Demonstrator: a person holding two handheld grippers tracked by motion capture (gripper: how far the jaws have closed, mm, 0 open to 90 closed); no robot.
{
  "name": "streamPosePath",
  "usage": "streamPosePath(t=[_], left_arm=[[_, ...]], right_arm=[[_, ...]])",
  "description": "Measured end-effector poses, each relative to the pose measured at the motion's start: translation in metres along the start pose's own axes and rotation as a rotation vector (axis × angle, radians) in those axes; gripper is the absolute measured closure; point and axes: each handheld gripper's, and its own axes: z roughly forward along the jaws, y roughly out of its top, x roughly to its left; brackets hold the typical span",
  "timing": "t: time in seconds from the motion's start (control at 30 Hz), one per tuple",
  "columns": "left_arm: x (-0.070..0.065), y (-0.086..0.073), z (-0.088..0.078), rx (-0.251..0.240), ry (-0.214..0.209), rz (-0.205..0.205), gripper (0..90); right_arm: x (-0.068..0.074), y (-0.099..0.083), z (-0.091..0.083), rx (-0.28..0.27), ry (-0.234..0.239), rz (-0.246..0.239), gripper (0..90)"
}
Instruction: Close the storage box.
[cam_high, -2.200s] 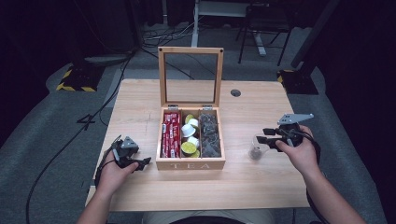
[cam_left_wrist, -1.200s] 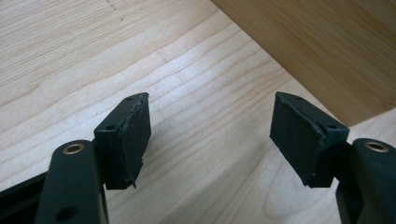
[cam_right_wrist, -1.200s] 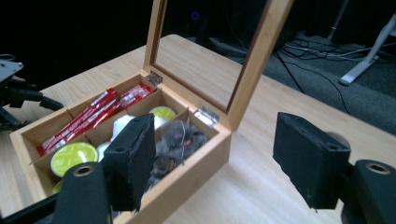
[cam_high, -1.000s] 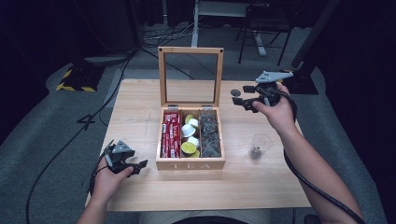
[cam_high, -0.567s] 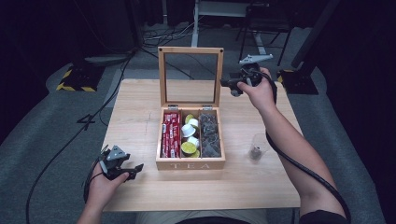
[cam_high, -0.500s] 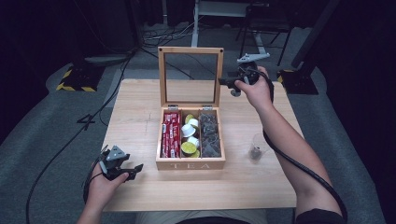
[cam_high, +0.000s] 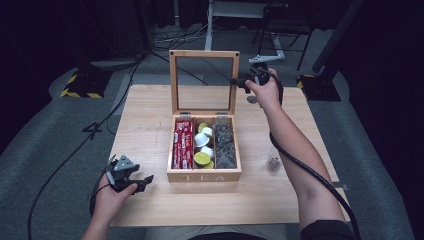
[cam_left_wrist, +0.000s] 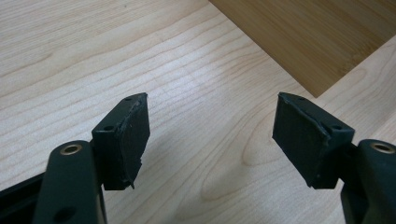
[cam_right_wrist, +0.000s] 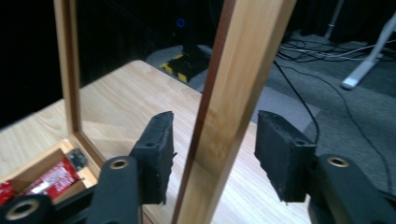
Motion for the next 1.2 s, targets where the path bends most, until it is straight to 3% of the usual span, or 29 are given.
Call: streamPosePath(t=[0.13,0.43,0.9,1.07,1.2], left_arm=[[0.001,0.001,0.002,-0.001,-0.002,-0.015,28.0],[0.000,0.004,0.003,0.005,-0.006,0.003,28.0],[-0.002,0.009,0.009,0.010,-0.017,0.016,28.0],[-0.002,0.010,0.009,0.015,-0.017,0.019,28.1],[-0.003,0.010,0.009,0.016,-0.018,0.018,28.2]], right_arm=[[0.002,0.001,-0.002,0.003,-0.001,-0.001,51.8],[0.011,0.006,-0.012,0.029,-0.028,-0.041,56.8],[0.027,0.004,-0.038,0.009,0.016,-0.086,57.4],[0.035,0.010,-0.051,0.006,0.025,-0.125,58.0],[0.041,0.014,-0.063,-0.021,0.031,-0.128,59.3]])
